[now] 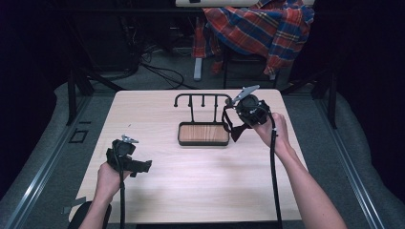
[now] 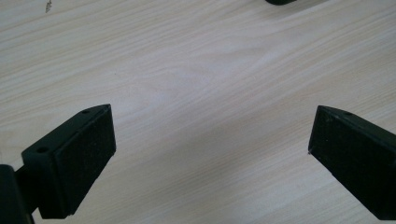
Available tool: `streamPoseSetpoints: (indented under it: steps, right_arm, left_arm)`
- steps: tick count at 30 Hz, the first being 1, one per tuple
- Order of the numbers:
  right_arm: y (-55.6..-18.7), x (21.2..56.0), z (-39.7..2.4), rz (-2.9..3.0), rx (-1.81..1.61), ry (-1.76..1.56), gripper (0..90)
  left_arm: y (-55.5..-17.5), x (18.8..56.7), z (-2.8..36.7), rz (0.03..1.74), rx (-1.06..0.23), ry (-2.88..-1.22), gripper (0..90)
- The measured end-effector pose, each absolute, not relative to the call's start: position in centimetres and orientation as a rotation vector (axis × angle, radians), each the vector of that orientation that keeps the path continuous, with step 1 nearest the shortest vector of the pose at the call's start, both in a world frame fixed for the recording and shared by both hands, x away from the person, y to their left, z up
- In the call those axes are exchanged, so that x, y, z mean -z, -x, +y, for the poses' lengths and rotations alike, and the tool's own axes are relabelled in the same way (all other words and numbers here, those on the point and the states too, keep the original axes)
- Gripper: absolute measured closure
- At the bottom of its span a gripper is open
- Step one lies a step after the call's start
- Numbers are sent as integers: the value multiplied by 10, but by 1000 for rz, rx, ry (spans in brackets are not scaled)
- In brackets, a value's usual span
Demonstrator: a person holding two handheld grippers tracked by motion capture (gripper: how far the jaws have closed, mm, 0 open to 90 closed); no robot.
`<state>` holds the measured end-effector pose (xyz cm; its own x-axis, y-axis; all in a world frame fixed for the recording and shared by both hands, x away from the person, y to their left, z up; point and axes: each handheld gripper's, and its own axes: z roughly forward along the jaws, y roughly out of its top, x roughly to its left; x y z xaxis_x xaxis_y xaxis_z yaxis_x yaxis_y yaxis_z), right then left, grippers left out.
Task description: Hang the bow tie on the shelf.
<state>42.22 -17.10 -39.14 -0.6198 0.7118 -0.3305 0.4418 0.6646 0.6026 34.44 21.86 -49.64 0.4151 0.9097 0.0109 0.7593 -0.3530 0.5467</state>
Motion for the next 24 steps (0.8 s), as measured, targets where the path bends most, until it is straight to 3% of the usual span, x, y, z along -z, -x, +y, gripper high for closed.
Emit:
streamPoseSetpoints:
  steps: [24]
  right_arm:
    - [-452,393,-172,2289,-682,-980,887]
  left_arm:
    - [-344,497,218,1418,-430,-2217,9]
